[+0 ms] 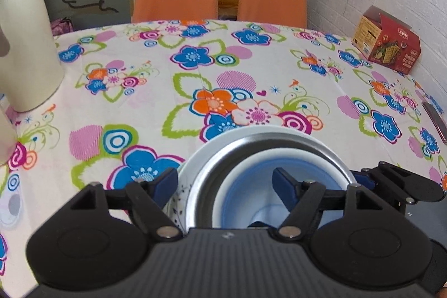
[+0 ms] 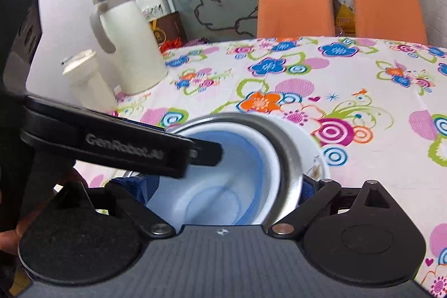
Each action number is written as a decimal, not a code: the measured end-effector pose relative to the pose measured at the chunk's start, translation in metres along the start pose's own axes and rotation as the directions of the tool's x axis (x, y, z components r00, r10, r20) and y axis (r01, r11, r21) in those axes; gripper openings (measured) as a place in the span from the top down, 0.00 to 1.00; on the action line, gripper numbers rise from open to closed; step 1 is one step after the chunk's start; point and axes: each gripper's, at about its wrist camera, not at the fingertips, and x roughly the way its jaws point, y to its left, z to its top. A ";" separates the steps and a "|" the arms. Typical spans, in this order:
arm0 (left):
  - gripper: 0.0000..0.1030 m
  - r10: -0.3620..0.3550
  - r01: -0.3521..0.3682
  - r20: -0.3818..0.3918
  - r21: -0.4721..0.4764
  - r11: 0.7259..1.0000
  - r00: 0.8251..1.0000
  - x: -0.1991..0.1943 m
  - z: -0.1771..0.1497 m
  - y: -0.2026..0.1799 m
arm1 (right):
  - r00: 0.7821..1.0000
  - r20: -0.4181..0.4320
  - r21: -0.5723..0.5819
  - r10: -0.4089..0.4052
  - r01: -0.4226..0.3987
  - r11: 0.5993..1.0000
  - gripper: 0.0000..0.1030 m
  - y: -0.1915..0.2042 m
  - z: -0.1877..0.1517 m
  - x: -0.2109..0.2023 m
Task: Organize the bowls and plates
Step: 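Lift the nested bowls with the left tool and carry them toward the plate stack, then lower the nested bowls onto the plate stack and open the left tool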
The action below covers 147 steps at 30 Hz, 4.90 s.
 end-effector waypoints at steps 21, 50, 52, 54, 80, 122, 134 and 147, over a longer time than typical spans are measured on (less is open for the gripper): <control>0.27 -0.140 0.156 0.269 -0.041 0.987 0.953 -0.059 -0.014 -0.091 | 0.920 0.181 0.262 -0.349 0.297 0.918 0.19 -0.089 -0.022 -0.090; 0.27 0.127 -0.067 0.294 -0.207 0.976 0.947 -0.089 -0.047 -0.043 | 0.971 0.188 0.193 -0.150 0.113 0.975 0.19 -0.076 -0.030 -0.091; 0.27 0.156 -0.088 0.273 -0.249 0.965 0.949 -0.089 -0.051 -0.028 | 0.979 0.172 0.171 -0.113 0.083 0.982 0.19 -0.068 -0.028 -0.084; 0.27 0.173 -0.097 0.253 -0.284 0.954 0.952 -0.088 -0.055 -0.016 | 0.982 0.166 0.158 -0.085 0.059 0.986 0.19 -0.062 -0.026 -0.080; 0.27 -0.034 0.063 0.251 -0.110 0.992 0.968 -0.035 -0.012 0.008 | 0.945 0.184 0.281 -0.271 0.213 0.936 0.19 -0.059 0.001 -0.069; 0.27 0.179 -0.136 0.236 -0.185 0.973 0.955 -0.100 -0.055 -0.058 | 0.967 0.249 0.241 -0.056 -0.006 0.970 0.19 -0.085 -0.046 -0.147; 0.27 0.106 -0.066 0.275 -0.150 0.987 0.955 -0.095 -0.058 -0.067 | 0.965 0.220 0.217 -0.144 0.095 0.971 0.19 -0.063 -0.037 -0.134; 0.27 0.175 -0.174 0.251 -0.027 0.984 0.952 -0.105 -0.159 -0.123 | 0.906 0.242 0.302 -0.346 0.268 0.915 0.19 -0.048 -0.128 -0.195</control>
